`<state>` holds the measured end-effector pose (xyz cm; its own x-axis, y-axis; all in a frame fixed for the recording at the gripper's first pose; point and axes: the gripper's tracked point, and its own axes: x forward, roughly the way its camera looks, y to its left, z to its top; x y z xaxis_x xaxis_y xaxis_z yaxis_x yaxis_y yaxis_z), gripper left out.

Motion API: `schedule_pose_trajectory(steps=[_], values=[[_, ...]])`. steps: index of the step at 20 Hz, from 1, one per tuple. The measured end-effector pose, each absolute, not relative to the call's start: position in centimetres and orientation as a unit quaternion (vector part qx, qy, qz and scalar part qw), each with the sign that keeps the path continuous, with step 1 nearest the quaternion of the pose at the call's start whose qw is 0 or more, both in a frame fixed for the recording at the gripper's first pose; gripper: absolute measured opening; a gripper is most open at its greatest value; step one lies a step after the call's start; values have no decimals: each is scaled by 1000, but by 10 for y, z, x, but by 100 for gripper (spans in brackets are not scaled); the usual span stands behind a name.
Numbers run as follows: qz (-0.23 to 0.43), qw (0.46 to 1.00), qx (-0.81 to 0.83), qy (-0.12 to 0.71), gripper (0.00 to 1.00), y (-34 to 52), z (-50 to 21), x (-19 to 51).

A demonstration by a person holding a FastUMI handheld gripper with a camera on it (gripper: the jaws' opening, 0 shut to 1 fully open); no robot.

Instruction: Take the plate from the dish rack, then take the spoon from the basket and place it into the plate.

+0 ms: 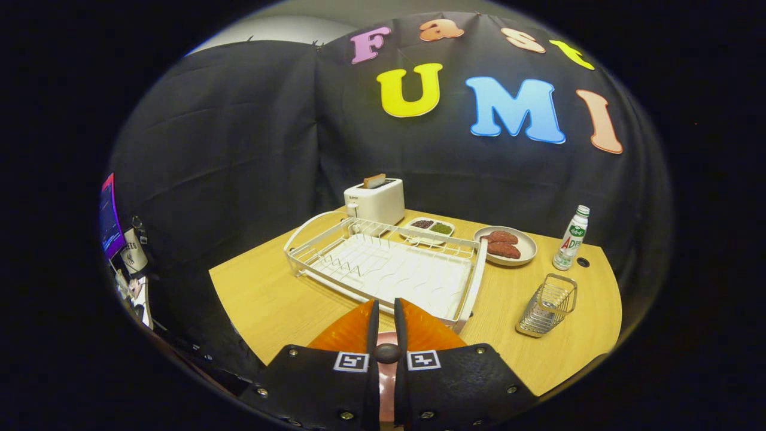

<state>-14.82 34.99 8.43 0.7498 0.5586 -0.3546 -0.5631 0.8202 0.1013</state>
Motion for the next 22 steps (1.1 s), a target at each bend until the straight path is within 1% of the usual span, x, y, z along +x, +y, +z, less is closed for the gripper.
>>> schedule_pose_trajectory(steps=[5, 7, 10, 12, 18, 22], values=[[320, 924, -13, 210, 10, 365, 67, -145], [330, 919, -12, 214, 13, 371, 64, -142], [326, 923, -10, 203, 16, 368, 74, -131], [321, 927, -10, 194, 25, 363, 83, -123], [293, 944, -6, 153, 25, 333, 115, -113], [255, 959, 15, 126, 25, 305, 138, -106]])
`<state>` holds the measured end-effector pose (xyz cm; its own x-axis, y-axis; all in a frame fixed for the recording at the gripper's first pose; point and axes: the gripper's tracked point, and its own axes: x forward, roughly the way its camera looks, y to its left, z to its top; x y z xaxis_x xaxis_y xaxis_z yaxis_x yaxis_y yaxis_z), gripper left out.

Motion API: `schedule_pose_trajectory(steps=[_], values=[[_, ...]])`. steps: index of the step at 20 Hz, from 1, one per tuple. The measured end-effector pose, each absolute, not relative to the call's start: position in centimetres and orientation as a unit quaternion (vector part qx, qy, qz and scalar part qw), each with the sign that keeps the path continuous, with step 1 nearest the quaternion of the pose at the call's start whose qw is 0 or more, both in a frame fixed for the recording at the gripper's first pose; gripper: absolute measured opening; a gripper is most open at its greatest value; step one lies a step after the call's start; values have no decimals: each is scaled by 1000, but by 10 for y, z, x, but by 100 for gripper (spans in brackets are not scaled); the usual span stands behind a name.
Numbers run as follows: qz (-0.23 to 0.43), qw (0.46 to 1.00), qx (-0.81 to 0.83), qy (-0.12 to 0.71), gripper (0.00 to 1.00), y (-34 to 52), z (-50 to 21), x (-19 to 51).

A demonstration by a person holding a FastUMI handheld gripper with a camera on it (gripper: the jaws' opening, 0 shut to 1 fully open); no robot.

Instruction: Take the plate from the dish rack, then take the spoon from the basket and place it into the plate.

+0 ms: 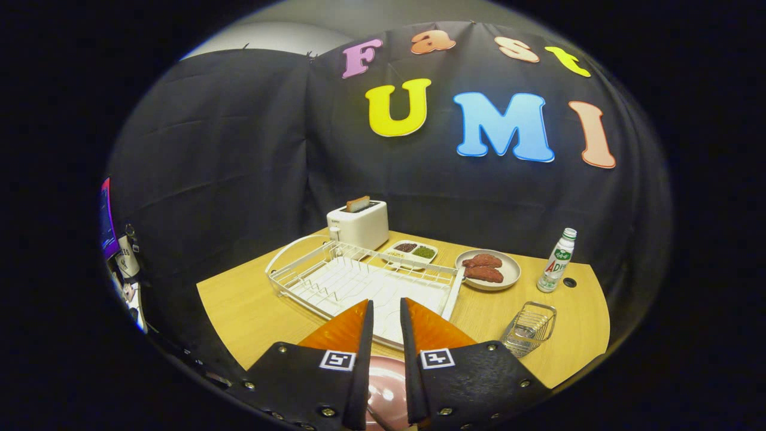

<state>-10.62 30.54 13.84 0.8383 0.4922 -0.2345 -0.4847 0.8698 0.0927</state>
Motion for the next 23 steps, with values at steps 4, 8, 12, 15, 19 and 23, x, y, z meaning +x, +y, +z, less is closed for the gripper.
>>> schedule_pose_trajectory(steps=[4, 8, 12, 15, 19, 23], values=[[194, 976, 36, 89, 25, 265, 170, -95], [130, 989, 63, 43, 44, 213, 204, -87], [75, 995, 61, 12, 78, 159, 217, -78], [48, 997, 54, -16, 97, 131, 226, -77], [34, 997, 65, -14, 97, 108, 222, -79], [31, 998, 62, -11, 97, 84, 203, -75]])
